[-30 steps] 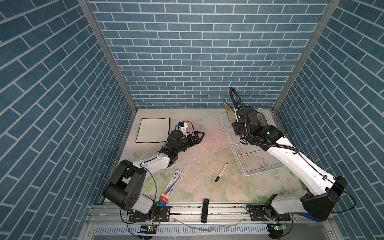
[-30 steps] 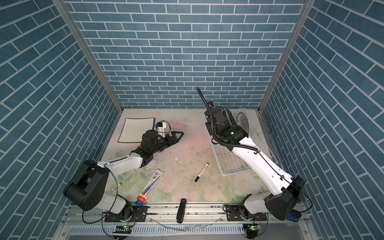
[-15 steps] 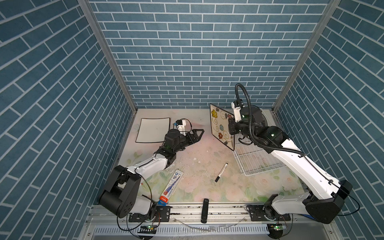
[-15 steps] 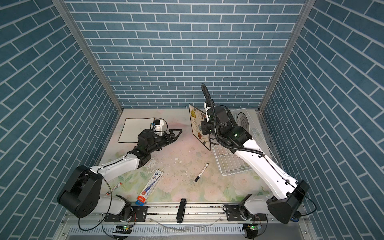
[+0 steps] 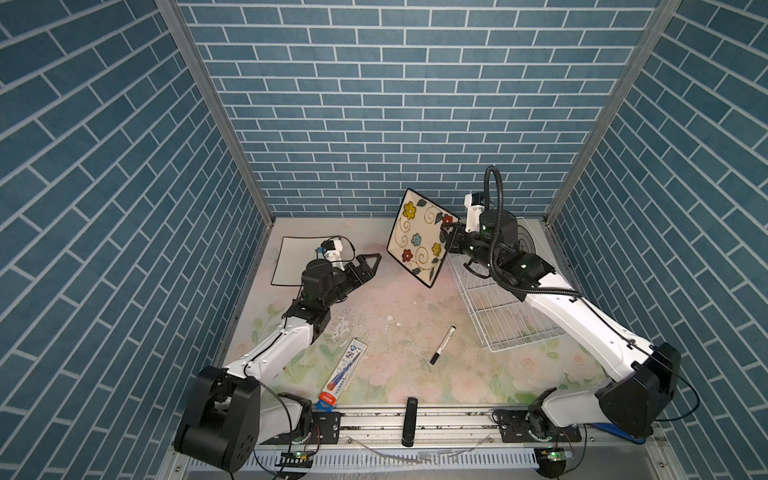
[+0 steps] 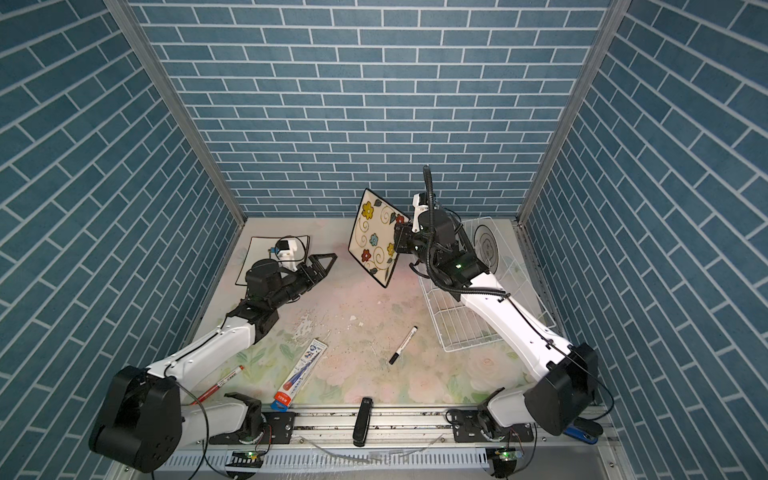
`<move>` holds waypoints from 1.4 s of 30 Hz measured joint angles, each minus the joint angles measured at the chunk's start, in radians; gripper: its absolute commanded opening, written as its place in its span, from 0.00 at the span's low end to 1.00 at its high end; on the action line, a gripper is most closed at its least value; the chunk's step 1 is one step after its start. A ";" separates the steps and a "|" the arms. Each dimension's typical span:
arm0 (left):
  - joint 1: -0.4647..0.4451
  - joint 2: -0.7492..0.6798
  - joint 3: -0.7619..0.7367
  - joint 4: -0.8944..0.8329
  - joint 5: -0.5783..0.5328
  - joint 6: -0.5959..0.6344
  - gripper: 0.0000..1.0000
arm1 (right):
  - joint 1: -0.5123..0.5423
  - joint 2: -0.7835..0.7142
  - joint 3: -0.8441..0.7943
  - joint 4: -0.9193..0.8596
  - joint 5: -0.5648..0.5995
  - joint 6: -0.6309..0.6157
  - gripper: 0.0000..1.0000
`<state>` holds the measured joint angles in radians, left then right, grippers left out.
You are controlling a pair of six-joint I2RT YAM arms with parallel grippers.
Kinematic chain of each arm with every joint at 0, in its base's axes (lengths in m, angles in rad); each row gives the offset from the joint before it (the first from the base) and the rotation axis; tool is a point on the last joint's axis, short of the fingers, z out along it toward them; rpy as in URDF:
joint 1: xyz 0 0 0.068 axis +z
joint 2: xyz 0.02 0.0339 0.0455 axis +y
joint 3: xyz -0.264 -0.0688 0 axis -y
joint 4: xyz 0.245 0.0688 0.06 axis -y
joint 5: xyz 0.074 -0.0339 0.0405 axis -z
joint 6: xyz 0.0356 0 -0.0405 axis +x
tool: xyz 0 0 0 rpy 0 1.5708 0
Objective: Unload the plates from the dish rack
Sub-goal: 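Lift the flowered cream plate up toward the left gripper with the right gripper, then grasp the flowered plate edge with the left gripper while the right holds it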
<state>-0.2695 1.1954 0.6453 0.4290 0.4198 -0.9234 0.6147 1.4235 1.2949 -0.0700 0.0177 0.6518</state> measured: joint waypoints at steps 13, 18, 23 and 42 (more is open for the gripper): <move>0.089 -0.040 0.000 -0.011 0.079 -0.055 1.00 | -0.031 0.105 -0.230 0.505 -0.030 0.294 0.00; 0.095 0.045 -0.013 0.139 0.113 -0.169 0.99 | -0.031 0.105 -0.299 0.666 -0.029 0.365 0.00; 0.095 0.135 -0.022 0.258 0.143 -0.243 0.98 | -0.028 0.105 -0.352 0.737 -0.030 0.425 0.00; 0.051 0.386 -0.055 0.742 0.151 -0.331 0.86 | 0.022 0.111 -0.453 0.953 -0.024 0.556 0.00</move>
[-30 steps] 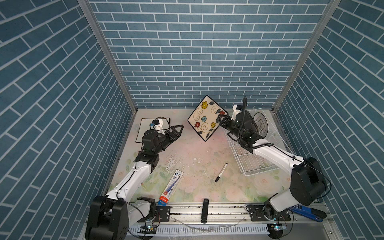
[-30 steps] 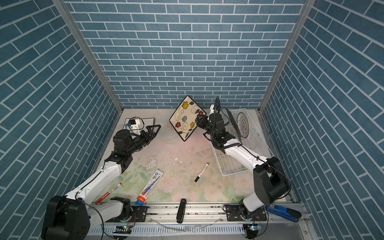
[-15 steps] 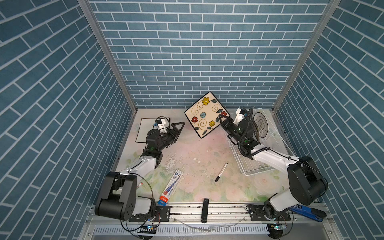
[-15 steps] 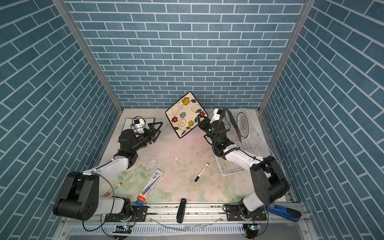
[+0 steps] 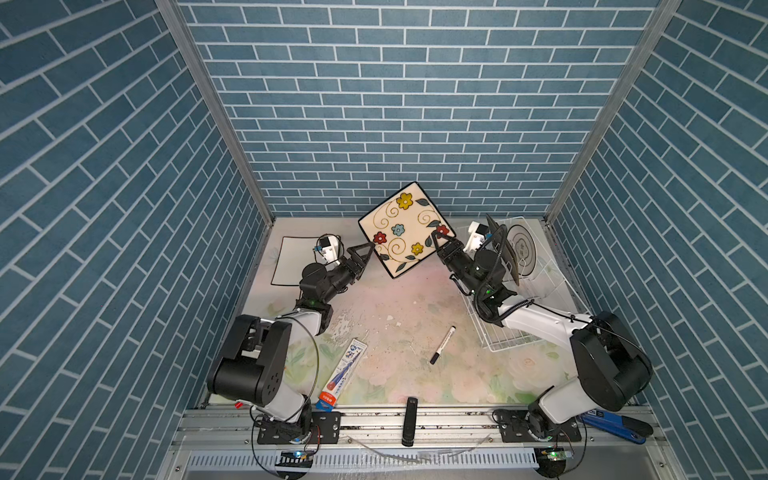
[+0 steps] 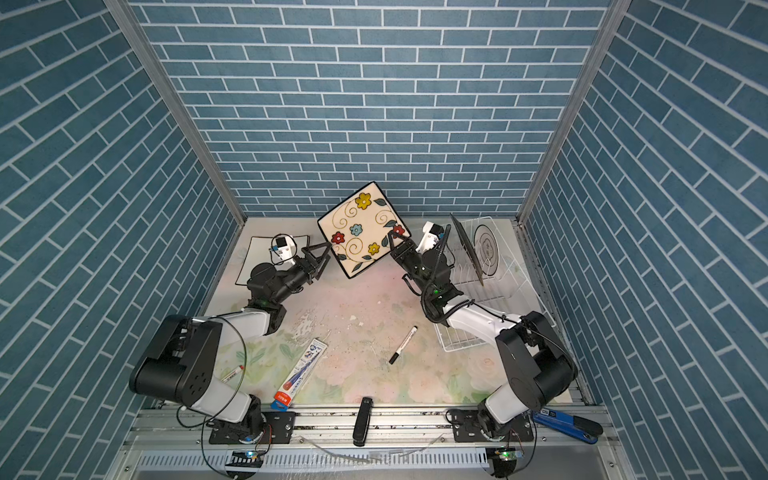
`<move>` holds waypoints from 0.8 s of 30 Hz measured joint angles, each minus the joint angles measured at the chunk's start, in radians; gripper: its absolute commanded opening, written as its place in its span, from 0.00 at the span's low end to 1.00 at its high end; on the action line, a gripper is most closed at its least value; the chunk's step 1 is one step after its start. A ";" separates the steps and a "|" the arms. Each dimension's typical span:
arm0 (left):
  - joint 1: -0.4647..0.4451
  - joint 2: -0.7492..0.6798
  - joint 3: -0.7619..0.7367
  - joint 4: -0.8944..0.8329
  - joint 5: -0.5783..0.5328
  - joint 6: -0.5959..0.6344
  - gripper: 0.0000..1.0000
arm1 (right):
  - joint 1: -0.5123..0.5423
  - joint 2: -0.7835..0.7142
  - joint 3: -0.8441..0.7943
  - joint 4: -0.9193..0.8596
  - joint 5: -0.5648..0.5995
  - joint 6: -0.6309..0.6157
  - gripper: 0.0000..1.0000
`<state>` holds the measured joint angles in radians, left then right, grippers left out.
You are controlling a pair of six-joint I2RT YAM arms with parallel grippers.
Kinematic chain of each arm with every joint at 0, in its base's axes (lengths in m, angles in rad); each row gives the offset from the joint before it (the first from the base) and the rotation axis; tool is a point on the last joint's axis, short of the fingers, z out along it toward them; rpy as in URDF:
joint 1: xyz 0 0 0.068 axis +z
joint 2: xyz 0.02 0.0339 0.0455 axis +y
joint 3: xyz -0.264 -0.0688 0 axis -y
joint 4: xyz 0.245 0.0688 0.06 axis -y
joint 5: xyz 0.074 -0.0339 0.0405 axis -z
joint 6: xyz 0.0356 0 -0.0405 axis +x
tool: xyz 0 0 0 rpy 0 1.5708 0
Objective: Unload the plates from the dish rack
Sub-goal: 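Grasp the flowered plate edge with the left gripper while the right holds it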
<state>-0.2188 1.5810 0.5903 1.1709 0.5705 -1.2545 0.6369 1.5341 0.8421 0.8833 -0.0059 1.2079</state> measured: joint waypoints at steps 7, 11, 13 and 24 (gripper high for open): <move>-0.031 0.115 0.028 0.138 0.008 -0.056 0.80 | 0.002 0.008 -0.018 0.001 -0.003 0.018 0.00; -0.051 0.117 0.042 0.172 0.007 -0.058 0.79 | 0.002 0.008 -0.019 0.000 -0.008 0.022 0.00; -0.056 0.117 0.047 0.182 0.008 -0.059 0.76 | 0.002 0.008 -0.019 0.001 -0.011 0.026 0.00; -0.072 0.121 0.082 0.197 0.008 -0.076 0.57 | 0.002 0.014 -0.021 0.038 -0.030 0.054 0.00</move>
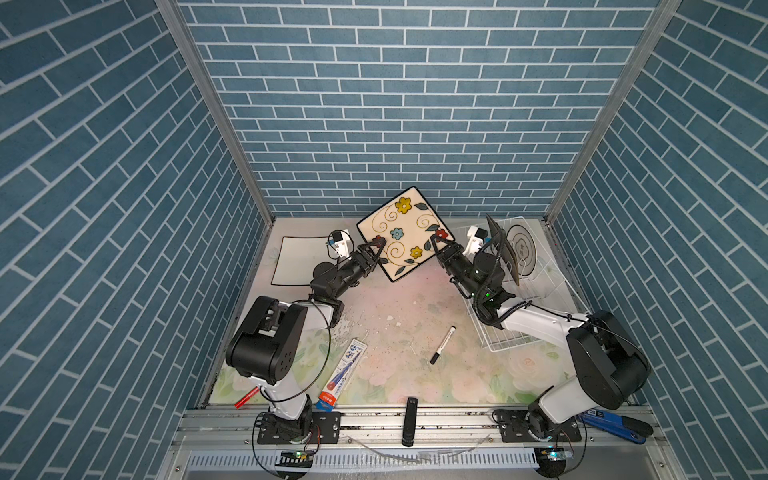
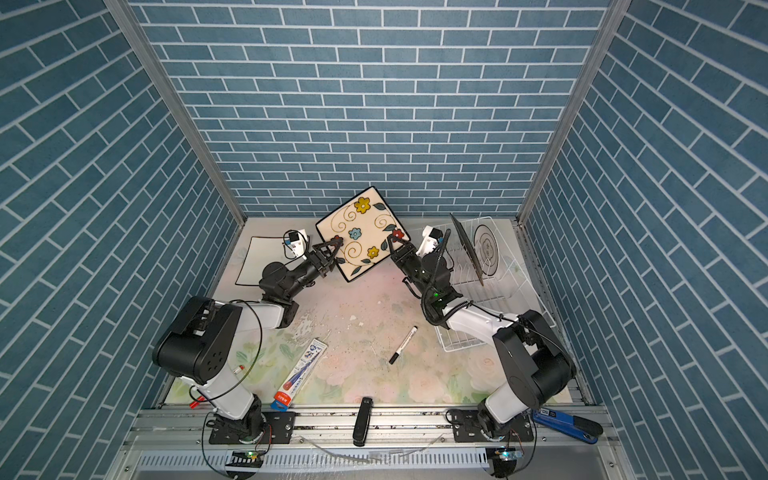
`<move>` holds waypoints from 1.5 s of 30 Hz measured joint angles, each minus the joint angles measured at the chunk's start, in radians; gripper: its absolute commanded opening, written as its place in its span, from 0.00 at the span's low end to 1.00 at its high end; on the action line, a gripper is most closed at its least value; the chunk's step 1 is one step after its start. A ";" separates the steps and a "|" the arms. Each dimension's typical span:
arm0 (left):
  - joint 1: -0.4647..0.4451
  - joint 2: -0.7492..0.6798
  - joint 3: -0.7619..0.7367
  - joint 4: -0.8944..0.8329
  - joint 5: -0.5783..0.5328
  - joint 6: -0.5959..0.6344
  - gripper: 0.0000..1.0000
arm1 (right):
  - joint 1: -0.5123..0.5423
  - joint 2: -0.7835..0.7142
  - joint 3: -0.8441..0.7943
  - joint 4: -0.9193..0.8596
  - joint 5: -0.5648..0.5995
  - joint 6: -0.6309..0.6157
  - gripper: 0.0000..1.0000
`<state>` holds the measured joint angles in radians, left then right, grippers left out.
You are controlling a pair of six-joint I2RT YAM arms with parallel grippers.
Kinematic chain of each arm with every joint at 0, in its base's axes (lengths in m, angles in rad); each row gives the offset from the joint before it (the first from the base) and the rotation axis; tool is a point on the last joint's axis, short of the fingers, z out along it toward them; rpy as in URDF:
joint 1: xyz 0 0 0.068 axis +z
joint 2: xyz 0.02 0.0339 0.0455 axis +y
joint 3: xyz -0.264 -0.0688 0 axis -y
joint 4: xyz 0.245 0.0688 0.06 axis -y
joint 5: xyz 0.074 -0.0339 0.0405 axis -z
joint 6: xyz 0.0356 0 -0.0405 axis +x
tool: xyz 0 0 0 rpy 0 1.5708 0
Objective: Unload the plates from the dish rack
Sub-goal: 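Grasp the flowered plate edge with the left gripper while the right holds it, then open the right gripper and withdraw while the left gripper pulls the plate away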
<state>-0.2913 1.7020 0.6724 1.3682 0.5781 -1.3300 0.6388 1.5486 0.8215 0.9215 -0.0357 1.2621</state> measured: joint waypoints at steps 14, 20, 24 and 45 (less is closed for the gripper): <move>-0.008 0.005 0.002 -0.010 0.002 -0.011 0.19 | 0.000 0.013 0.000 0.006 -0.030 0.045 0.00; -0.008 0.006 0.007 0.003 -0.006 -0.080 0.00 | -0.002 0.017 0.000 0.023 -0.035 0.052 0.00; -0.008 0.006 0.008 0.003 -0.008 -0.092 0.00 | -0.002 0.018 0.000 0.030 -0.036 0.058 0.24; 0.039 -0.099 0.012 -0.193 0.020 -0.028 0.00 | -0.019 -0.180 -0.059 -0.120 0.005 0.068 0.85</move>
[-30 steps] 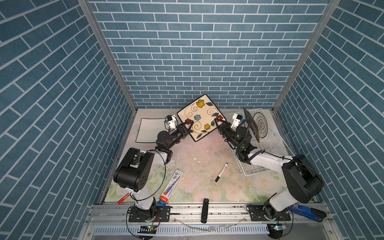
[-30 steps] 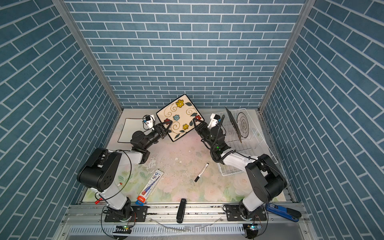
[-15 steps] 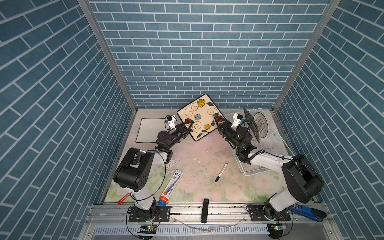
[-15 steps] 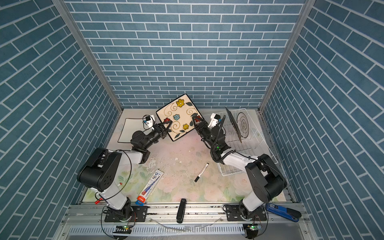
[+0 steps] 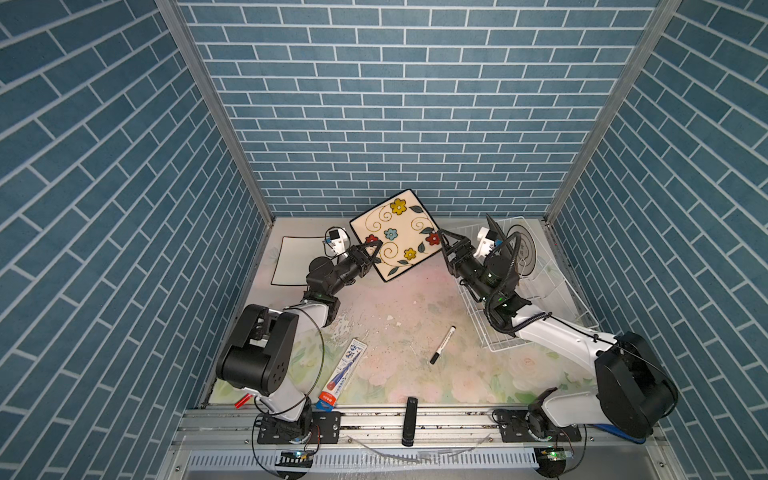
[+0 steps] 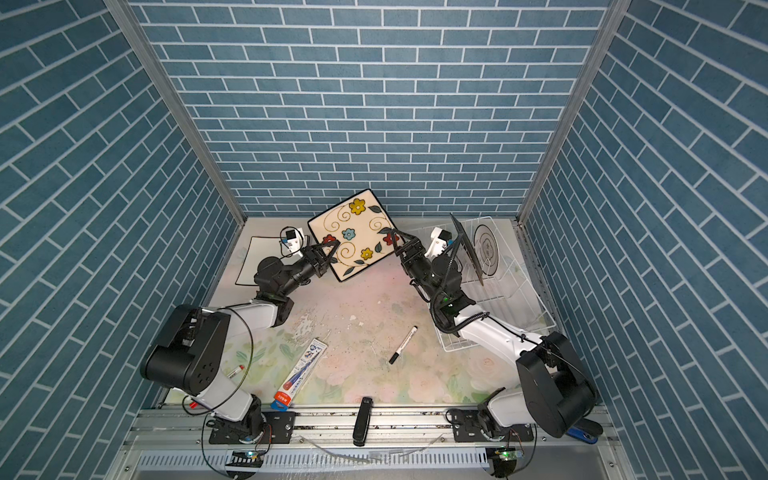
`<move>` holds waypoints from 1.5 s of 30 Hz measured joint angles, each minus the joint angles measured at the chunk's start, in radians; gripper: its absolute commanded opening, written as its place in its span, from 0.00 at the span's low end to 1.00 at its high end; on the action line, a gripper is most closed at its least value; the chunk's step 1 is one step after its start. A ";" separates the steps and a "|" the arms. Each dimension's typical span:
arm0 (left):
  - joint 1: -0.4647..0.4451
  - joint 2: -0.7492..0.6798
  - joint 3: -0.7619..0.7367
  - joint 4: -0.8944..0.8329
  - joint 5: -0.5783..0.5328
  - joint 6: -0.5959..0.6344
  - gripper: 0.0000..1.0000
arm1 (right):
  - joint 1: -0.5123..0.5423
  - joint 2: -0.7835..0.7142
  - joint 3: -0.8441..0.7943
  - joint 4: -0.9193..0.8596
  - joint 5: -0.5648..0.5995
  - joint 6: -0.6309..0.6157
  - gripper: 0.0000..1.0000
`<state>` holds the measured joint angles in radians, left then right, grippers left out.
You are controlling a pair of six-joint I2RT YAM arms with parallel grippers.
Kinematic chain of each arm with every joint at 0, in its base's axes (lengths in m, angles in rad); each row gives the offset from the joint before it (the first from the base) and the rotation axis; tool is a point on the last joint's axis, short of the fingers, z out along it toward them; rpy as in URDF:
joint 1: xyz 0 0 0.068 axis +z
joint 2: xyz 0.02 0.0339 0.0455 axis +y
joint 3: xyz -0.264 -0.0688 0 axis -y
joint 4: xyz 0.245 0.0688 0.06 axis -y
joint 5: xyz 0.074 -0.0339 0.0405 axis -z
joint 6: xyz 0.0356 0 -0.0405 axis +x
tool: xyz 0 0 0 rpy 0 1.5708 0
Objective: Unload the plates from the dish rack
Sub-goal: 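Open the right gripper and withdraw while the left gripper pulls the plate away, then carry the flowered plate with the left gripper while the right reaches into the rack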
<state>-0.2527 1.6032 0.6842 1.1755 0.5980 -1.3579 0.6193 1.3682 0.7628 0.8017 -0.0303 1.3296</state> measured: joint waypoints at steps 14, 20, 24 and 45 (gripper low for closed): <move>0.055 -0.164 -0.102 -0.279 -0.246 0.140 0.00 | -0.066 -0.126 -0.055 -0.024 0.028 -0.032 0.86; 0.063 -0.326 -0.134 -0.430 -0.389 0.286 0.00 | -0.089 -0.135 -0.067 -0.074 0.027 -0.064 0.86; 0.099 -0.386 -0.167 -0.444 -0.455 0.322 0.00 | -0.097 -0.134 -0.067 -0.088 0.023 -0.075 0.86; 0.444 -0.238 -0.364 -0.235 -0.533 0.046 0.00 | -0.121 -0.048 -0.066 -0.070 -0.047 -0.080 0.85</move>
<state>0.1913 1.3651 0.3202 0.9409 0.0647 -1.3117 0.4980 1.3201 0.6968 0.7315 -0.0769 1.2495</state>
